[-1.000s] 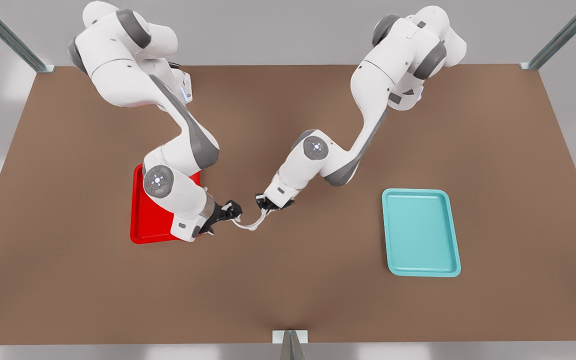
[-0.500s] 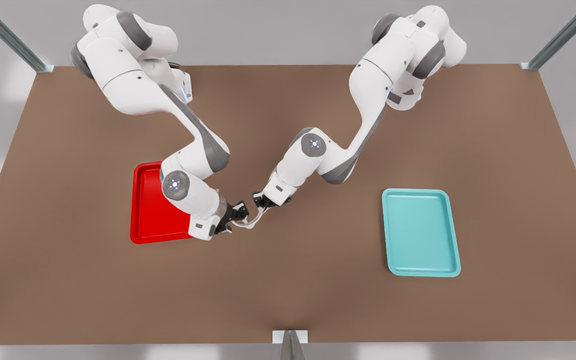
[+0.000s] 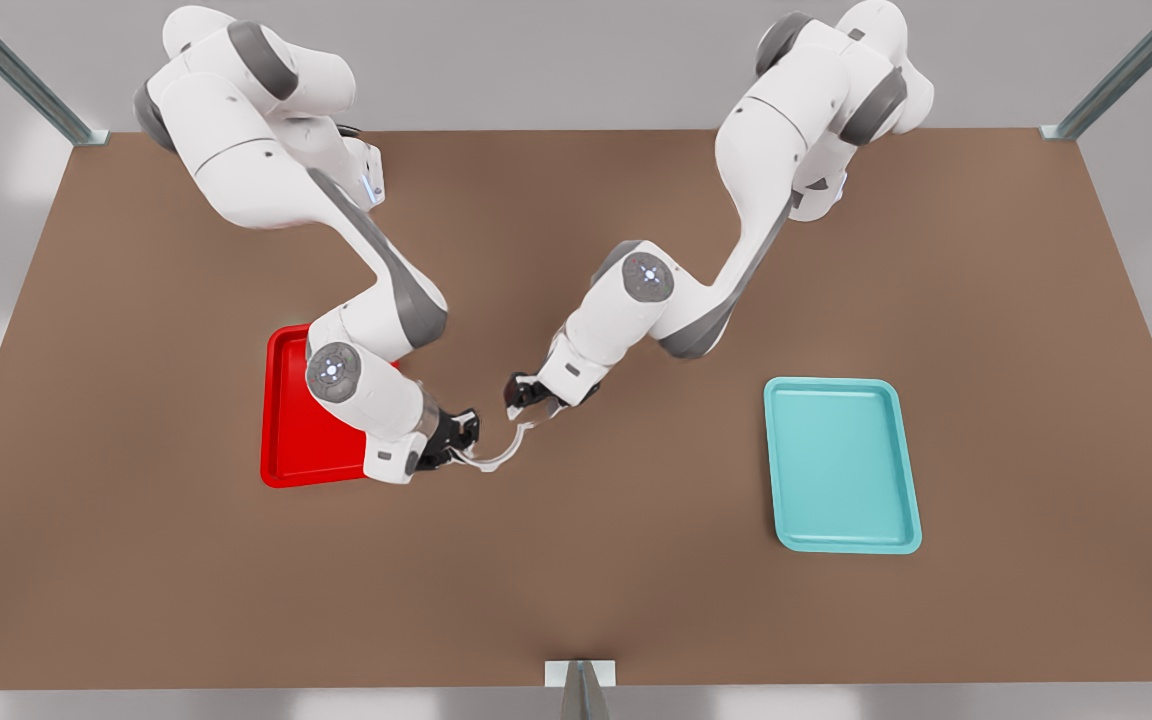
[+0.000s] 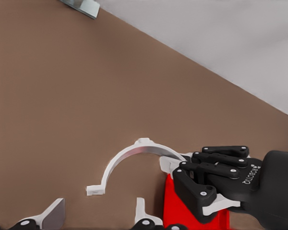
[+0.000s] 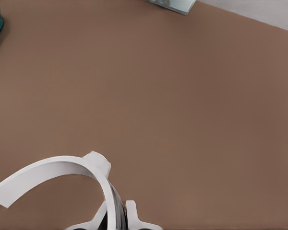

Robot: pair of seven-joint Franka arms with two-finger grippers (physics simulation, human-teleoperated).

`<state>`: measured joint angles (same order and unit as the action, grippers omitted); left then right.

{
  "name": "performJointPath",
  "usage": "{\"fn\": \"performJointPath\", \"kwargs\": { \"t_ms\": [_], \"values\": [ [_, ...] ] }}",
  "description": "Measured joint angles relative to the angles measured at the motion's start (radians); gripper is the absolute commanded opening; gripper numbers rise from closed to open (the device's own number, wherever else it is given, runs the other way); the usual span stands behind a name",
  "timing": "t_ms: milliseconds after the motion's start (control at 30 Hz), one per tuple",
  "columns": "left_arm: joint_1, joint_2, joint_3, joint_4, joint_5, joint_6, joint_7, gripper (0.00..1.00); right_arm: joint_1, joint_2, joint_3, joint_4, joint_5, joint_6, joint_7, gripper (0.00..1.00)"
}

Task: Take the drainage pipe clamp from the left arm, pass it to the right arm, and place it in the plate on the right side

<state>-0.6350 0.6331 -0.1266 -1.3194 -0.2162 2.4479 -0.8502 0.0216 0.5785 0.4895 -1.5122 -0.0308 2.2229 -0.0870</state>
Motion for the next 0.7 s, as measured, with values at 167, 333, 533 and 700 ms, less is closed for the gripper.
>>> {"fn": "performJointPath", "kwargs": {
  "t_ms": [167,333,533,700],
  "values": [
    [0.185,-0.108,-0.004,0.014,-0.053,-0.228,0.037,1.0,-0.154,-0.133,0.004,-0.094,-0.003,-0.045,-0.009,0.21],
    [0.548,-0.143,0.017,0.068,0.034,-0.539,0.2,1.0,-0.312,-0.289,0.004,-0.303,-0.021,-0.058,-0.016,0.21],
    [0.586,-0.386,0.092,-0.056,0.154,-0.692,0.394,1.0,-0.429,-0.289,0.0,-0.513,-0.077,0.015,-0.021,0.21],
    [0.59,-0.383,0.097,-0.081,0.203,-0.735,0.513,1.0,-0.443,-0.264,-0.005,-0.555,-0.096,0.046,-0.02,0.75]
  ]
}}
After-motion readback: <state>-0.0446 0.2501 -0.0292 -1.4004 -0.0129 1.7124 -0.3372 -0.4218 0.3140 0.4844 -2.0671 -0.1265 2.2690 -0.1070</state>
